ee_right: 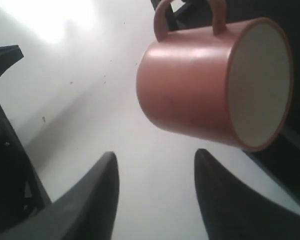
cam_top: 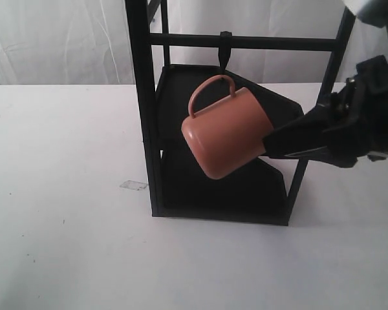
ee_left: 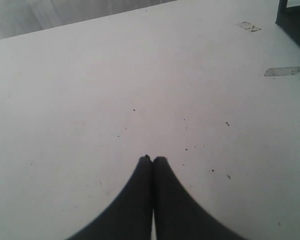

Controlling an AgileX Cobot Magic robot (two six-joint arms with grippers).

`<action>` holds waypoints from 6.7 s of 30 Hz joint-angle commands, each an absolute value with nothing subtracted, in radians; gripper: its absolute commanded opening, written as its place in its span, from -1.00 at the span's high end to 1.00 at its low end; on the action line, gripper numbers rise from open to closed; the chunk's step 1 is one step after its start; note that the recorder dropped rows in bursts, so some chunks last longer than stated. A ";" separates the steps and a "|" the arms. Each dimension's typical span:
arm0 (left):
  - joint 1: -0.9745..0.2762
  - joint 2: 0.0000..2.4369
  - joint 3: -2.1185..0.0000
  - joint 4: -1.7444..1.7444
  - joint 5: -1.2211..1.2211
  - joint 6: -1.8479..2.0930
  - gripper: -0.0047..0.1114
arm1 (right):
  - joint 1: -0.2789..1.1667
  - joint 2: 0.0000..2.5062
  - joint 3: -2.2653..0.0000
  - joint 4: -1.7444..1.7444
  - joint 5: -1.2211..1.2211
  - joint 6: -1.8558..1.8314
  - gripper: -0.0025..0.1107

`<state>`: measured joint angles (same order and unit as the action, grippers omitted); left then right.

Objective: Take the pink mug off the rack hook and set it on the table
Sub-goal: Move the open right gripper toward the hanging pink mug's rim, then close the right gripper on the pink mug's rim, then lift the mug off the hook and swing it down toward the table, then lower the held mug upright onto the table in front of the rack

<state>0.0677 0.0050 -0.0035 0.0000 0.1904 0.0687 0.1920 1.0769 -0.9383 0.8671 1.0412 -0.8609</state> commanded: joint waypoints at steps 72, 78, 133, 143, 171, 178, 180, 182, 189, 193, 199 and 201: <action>0.070 0.001 0.000 0.000 0.187 0.067 0.92 | 0.330 1.249 -0.918 0.995 0.879 -1.234 0.96; 0.070 0.001 0.000 0.000 0.187 0.067 0.92 | 0.330 1.249 -0.918 0.975 0.868 -1.234 0.96; 0.070 0.001 0.000 0.000 0.187 0.067 0.92 | 0.540 1.141 -0.918 0.870 0.854 -1.216 0.96; 0.070 0.001 0.000 0.000 0.187 0.067 0.92 | 0.834 1.144 -0.809 0.550 0.599 -0.913 0.96; 0.070 0.001 0.000 0.000 0.187 0.067 0.92 | 1.000 1.618 -1.431 0.150 1.208 0.000 0.96; 0.070 0.001 0.000 0.000 0.187 0.067 0.92 | 1.000 1.704 -1.470 0.182 1.133 0.000 0.96; 0.070 0.001 0.000 0.000 0.187 0.067 0.92 | 1.000 1.727 -1.470 0.182 1.146 0.000 0.96; 0.070 0.001 0.000 0.000 0.187 0.067 0.92 | 1.000 1.755 -1.470 0.182 1.176 0.000 0.96; 0.070 0.001 0.000 0.000 0.187 0.067 0.92 | 1.000 1.828 -1.470 0.104 1.178 0.000 0.96; 0.070 0.001 0.000 0.000 0.187 0.067 0.92 | 1.000 1.843 -1.464 0.009 1.099 0.013 0.96; 0.070 0.001 0.000 0.000 0.187 0.067 0.92 | 1.000 1.859 -1.464 0.021 1.027 0.013 0.96; 0.070 0.001 0.000 0.000 0.187 0.067 0.92 | 1.000 1.867 -1.464 0.037 1.031 0.013 0.96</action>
